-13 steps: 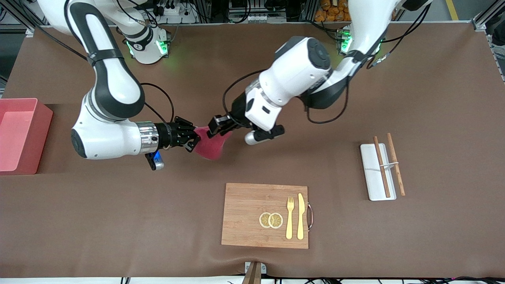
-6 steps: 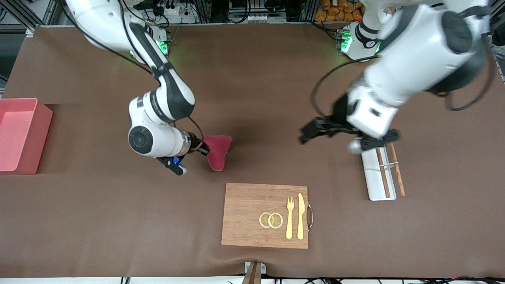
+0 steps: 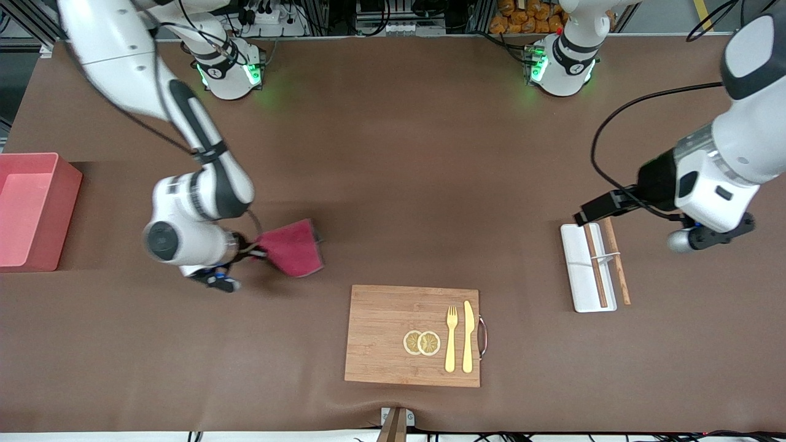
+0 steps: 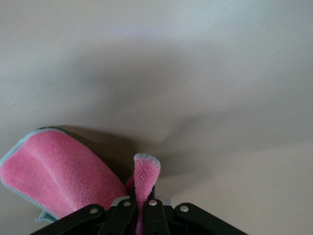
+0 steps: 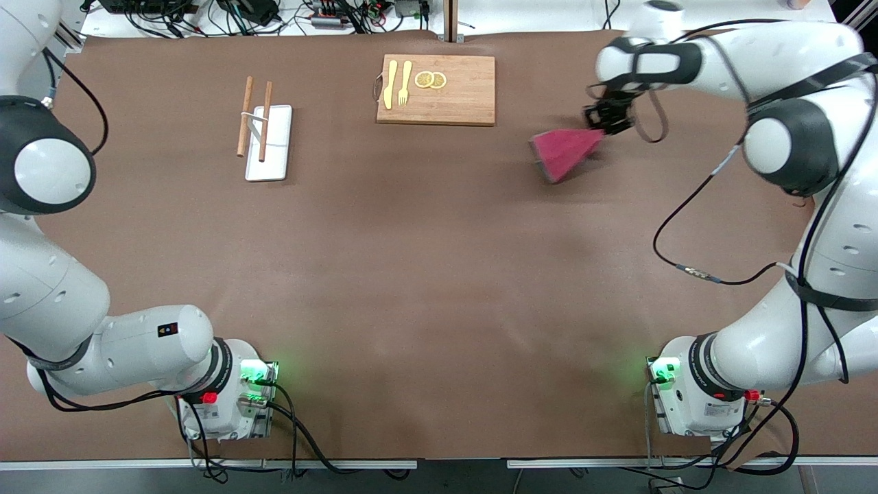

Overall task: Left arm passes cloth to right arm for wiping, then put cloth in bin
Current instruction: 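Wipe the cloth across the table with the right gripper while left retracts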

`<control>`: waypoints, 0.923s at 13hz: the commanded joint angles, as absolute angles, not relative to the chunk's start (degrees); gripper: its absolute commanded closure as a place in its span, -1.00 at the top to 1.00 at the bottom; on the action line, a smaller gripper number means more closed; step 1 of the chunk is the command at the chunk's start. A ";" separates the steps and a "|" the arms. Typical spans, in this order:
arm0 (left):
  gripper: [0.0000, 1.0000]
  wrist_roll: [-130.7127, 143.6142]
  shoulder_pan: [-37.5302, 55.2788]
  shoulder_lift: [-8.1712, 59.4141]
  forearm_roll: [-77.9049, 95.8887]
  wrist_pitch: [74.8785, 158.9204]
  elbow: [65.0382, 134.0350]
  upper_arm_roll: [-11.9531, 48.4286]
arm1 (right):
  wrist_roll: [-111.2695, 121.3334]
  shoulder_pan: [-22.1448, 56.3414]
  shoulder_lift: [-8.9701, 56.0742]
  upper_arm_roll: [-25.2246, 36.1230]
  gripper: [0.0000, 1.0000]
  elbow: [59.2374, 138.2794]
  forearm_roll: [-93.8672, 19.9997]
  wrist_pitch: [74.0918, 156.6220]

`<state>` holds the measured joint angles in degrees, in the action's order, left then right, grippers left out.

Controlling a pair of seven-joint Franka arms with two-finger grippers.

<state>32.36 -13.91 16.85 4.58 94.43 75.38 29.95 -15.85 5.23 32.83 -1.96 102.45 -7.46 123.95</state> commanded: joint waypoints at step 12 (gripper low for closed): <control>1.00 11.52 -0.44 3.36 -0.88 89.30 86.29 5.80 | 15.77 -17.41 29.79 -3.78 -1.00 94.83 25.66 123.22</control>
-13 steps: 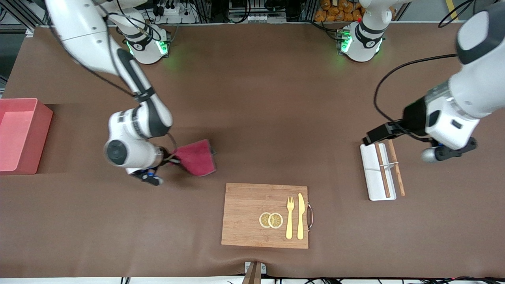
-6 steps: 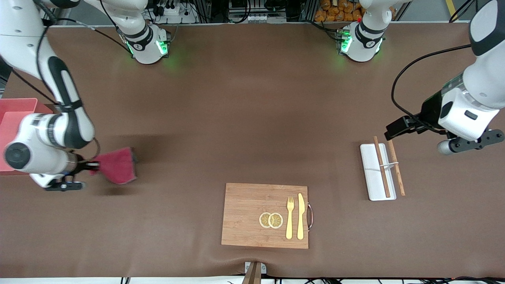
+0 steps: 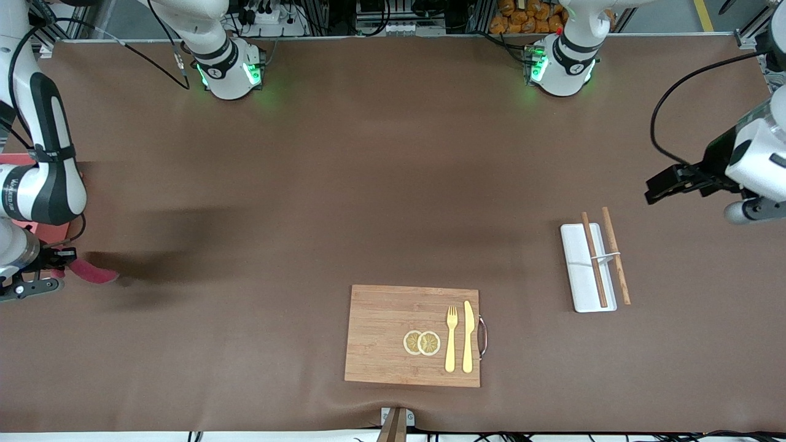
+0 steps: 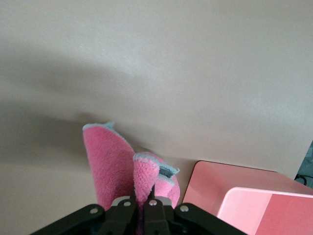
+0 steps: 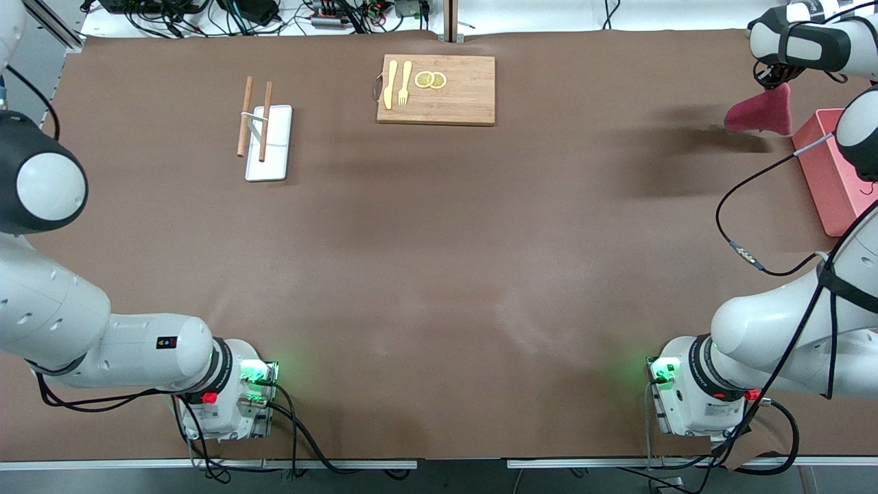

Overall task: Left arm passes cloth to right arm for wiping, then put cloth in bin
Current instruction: 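Wipe the cloth across the table with the right gripper while left retracts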

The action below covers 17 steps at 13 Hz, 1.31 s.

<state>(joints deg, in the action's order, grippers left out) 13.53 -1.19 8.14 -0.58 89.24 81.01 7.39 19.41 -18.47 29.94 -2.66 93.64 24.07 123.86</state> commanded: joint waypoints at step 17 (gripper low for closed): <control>1.00 11.69 0.00 3.43 -1.05 89.39 84.99 7.64 | -53.87 24.08 29.36 -5.01 -1.00 95.28 -7.54 113.64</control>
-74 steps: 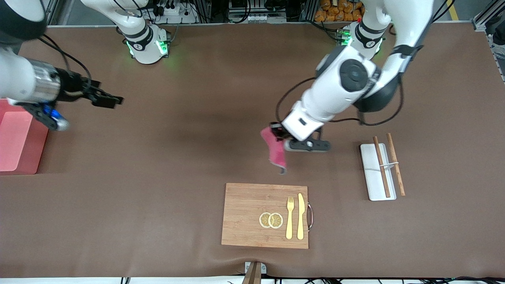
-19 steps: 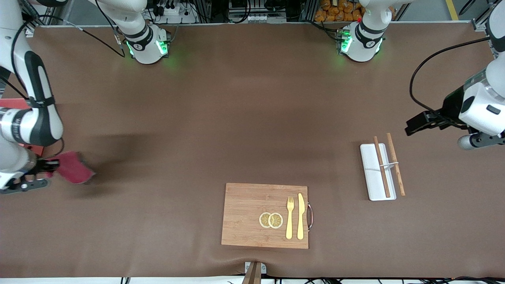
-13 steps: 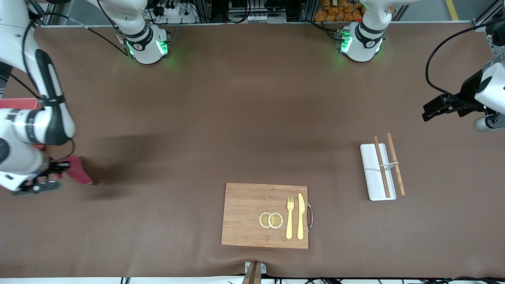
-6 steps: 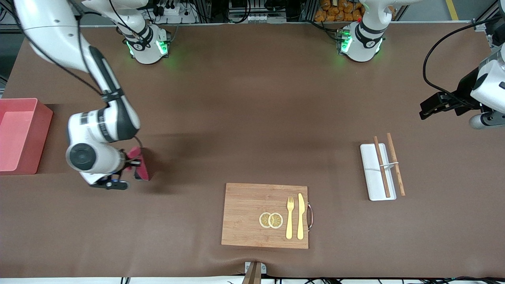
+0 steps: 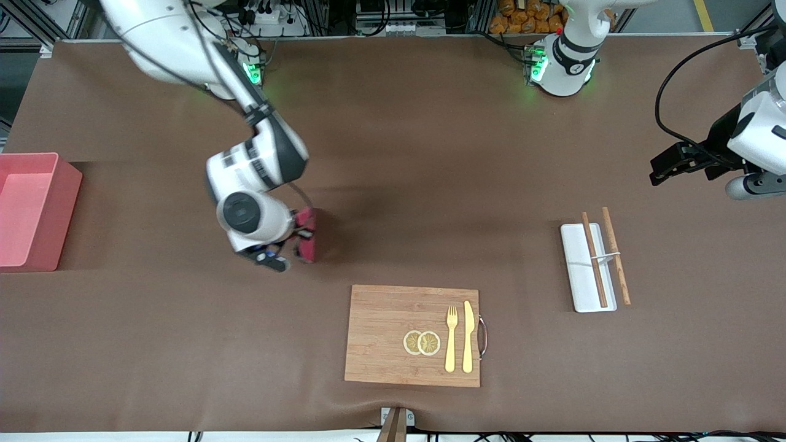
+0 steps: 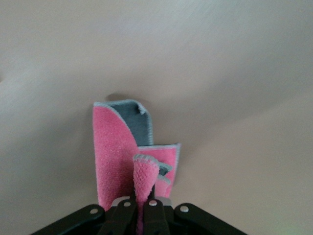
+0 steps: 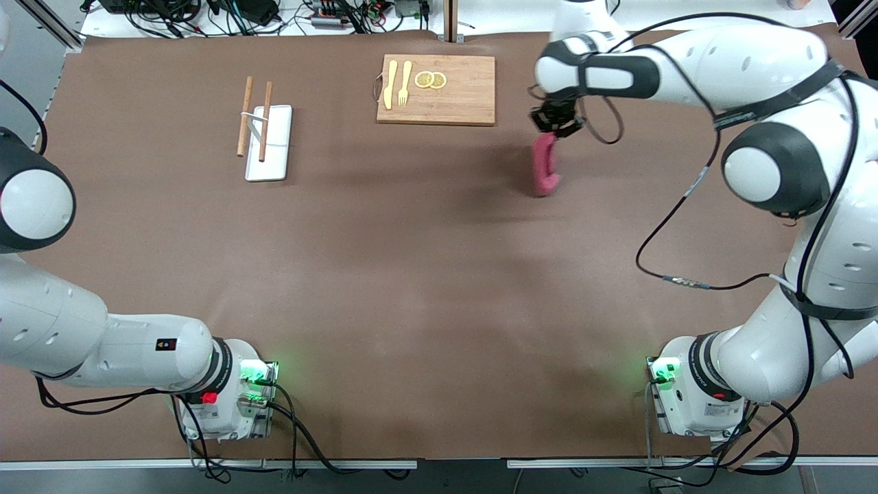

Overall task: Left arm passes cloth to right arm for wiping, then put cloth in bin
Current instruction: 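Wipe the cloth across the table with the right gripper while left retracts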

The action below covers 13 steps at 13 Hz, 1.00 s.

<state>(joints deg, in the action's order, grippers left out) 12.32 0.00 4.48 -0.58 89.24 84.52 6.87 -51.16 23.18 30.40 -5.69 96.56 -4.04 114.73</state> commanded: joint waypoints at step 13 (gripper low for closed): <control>1.00 12.66 -0.53 2.55 -1.41 88.95 85.43 9.05 | 2.48 -7.43 16.53 -4.22 -1.00 93.26 -1.94 95.01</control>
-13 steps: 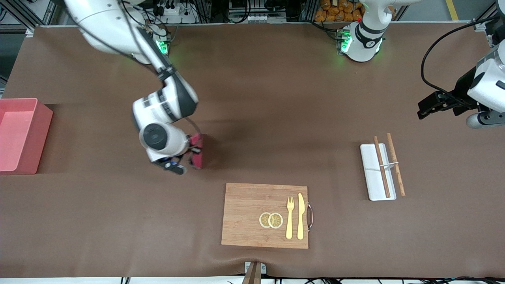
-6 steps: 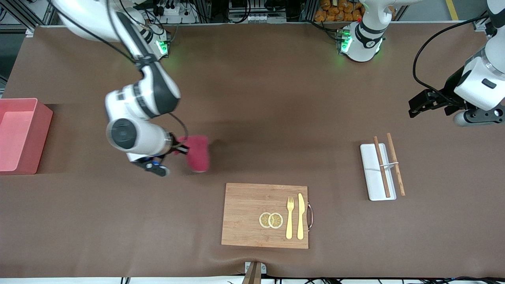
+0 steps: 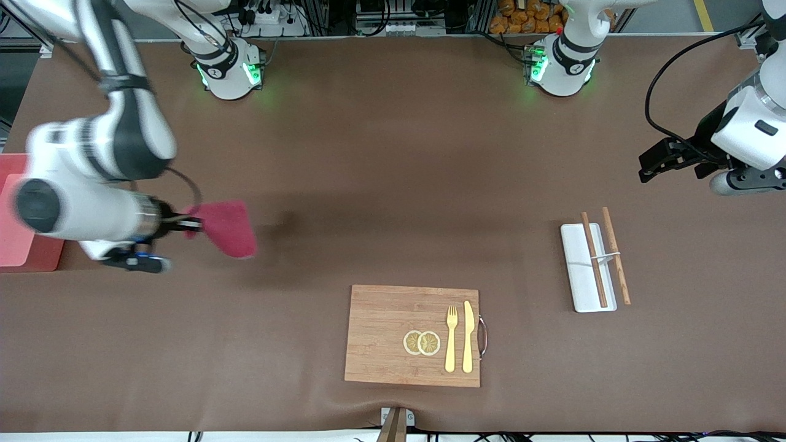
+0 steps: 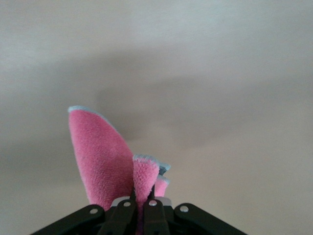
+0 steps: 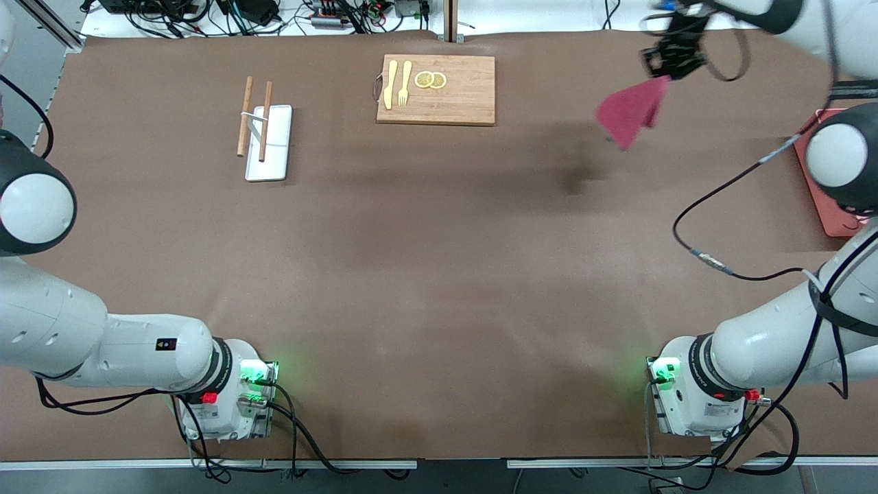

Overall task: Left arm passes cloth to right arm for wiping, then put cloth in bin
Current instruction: 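Carry the cloth to the pink bin and open the right gripper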

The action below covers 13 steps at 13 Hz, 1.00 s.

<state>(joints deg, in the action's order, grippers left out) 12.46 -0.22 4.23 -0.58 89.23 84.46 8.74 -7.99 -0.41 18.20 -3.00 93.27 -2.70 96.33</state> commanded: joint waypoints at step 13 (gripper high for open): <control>1.00 12.04 -0.88 1.84 -1.41 88.86 85.61 9.14 | 54.74 -42.70 29.16 -4.22 -1.00 75.32 12.31 103.14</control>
<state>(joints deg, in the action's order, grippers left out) 12.42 -0.55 3.04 -0.58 89.13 84.58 8.70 50.99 -39.07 24.71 -2.67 78.78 11.31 99.46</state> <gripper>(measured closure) 0.000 0.978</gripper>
